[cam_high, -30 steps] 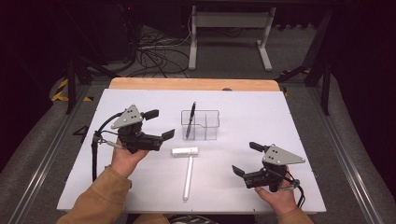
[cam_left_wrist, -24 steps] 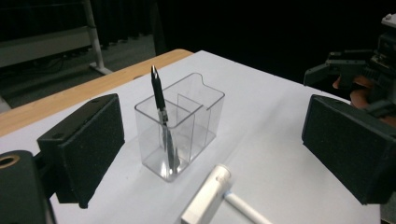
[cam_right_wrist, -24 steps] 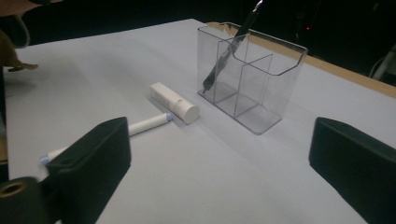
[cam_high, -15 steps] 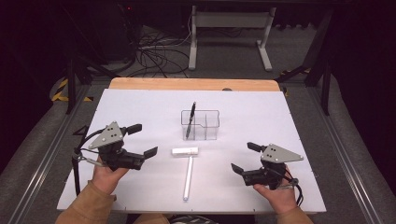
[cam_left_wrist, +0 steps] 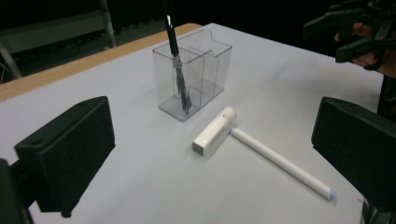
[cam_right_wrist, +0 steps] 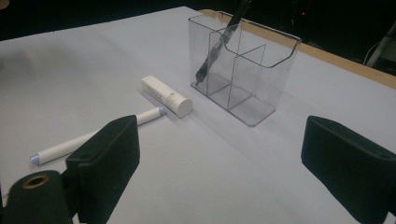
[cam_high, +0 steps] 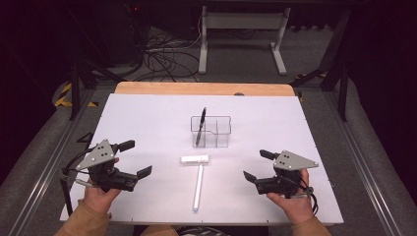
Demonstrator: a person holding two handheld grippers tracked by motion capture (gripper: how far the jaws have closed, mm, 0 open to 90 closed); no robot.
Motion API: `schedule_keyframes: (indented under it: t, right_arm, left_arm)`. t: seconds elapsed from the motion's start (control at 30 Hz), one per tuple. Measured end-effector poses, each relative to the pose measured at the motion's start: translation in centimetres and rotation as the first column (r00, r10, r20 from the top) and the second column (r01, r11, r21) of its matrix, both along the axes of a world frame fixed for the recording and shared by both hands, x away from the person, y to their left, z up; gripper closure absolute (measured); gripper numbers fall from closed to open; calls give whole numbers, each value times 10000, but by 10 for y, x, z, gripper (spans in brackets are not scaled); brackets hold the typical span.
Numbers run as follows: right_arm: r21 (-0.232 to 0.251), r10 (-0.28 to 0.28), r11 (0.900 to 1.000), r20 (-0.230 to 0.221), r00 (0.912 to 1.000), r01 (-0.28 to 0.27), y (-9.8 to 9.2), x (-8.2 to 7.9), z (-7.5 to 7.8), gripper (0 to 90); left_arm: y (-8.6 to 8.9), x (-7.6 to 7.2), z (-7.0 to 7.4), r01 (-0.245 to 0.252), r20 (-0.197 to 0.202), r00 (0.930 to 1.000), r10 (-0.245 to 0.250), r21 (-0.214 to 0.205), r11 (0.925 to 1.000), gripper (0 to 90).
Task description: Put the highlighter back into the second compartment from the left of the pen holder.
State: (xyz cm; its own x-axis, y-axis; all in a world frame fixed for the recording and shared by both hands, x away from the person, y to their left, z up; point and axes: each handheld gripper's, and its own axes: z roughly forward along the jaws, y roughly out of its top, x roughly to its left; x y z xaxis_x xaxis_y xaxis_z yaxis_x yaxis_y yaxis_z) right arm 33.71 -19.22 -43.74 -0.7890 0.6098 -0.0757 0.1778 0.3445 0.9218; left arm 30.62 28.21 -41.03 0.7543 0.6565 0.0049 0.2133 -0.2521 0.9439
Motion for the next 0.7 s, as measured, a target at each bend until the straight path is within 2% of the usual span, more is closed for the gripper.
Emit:
schedule_keyframes:
  t: [0.1, 0.17, 0.37, 0.47, 0.57, 0.7]
  right_arm:
    - [94, -129, 9999, -25, 9999, 130, 0, 1, 1, 80]
    - [168, -157, 9997, -196, 9997, 160, 1, 2, 1, 65]
    - [19, -175, 9998, -294, 9994, 176, 4, 4, 1, 73]
    - [12, -68, 10000, -192, 9998, 69, 6, 4, 3, 121]
    - [-74, -37, 10000, -104, 9999, 36, 9, 4, 5, 121]
    - [-112, -283, 9996, -671, 9973, 276, 14, 6, 6, 125]
  left_arm:
    - [1, -2, -4, -30, -176, 9998, 32, 111, 9999, 1]
    - [2, -2, -6, 20, -312, 9995, -19, 45, 10000, 2]
    - [3, -4, -11, -104, -448, 9989, 102, -43, 9999, 2]
    - [6, -6, -11, -201, -351, 9992, 199, -46, 9998, 2]
    - [8, -8, -11, -219, -392, 9990, 214, -132, 9997, 2]
    - [10, -10, -12, -292, -374, 9989, 288, -111, 9995, 2]
